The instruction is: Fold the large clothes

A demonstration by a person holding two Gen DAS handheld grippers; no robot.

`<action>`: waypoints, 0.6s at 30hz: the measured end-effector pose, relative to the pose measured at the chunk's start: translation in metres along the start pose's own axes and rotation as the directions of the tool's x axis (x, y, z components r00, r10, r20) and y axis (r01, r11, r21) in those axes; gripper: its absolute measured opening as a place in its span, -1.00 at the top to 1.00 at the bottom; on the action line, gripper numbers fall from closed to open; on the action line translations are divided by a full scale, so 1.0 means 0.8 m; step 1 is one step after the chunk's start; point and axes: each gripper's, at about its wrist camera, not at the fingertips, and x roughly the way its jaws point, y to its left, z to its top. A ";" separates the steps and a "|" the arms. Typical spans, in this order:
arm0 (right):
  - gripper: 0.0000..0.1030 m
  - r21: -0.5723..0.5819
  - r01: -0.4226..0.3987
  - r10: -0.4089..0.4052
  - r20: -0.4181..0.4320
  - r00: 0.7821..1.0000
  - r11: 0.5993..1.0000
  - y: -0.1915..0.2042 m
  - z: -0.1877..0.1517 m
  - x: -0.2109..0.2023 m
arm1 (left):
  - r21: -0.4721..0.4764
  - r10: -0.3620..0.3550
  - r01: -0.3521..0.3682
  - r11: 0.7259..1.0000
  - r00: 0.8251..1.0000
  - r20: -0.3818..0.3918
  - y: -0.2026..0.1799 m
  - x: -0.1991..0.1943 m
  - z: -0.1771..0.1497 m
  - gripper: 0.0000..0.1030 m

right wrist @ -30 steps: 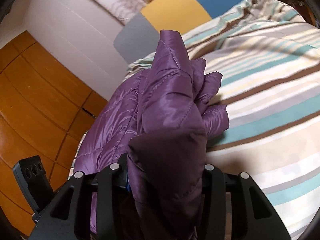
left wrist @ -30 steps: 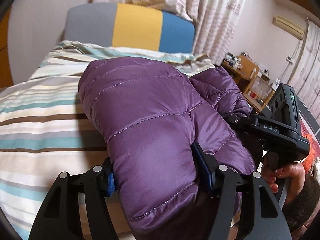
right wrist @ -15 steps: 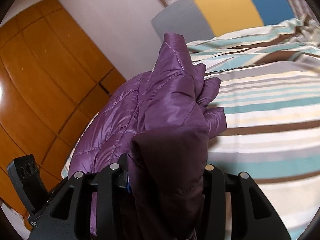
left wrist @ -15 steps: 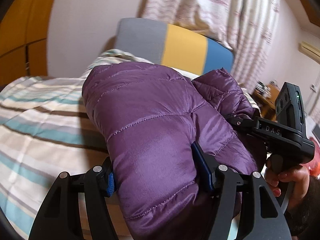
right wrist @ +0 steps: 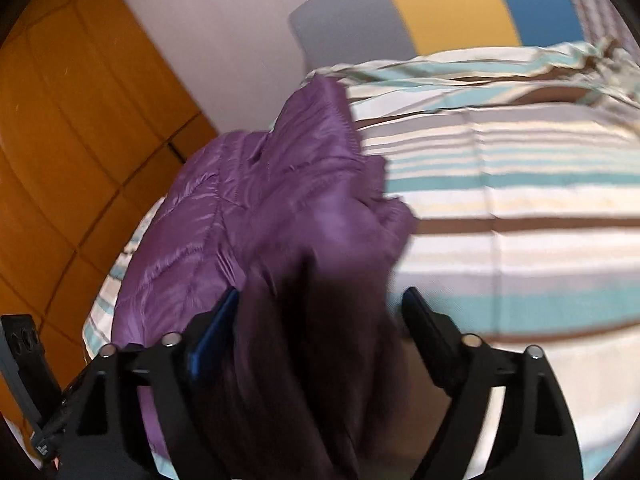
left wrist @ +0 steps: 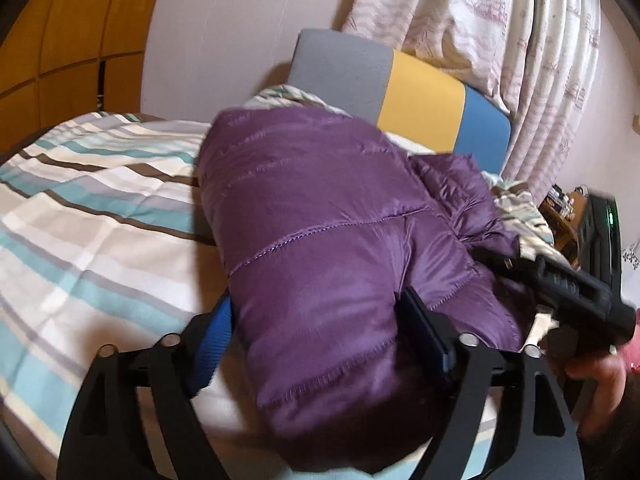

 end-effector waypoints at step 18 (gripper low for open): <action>-0.72 -0.038 0.129 -0.126 0.068 0.990 0.991 0.009 -0.013 -0.061 | -0.093 0.079 -0.084 0.992 0.995 -0.055 0.015 -0.020 0.007 -0.80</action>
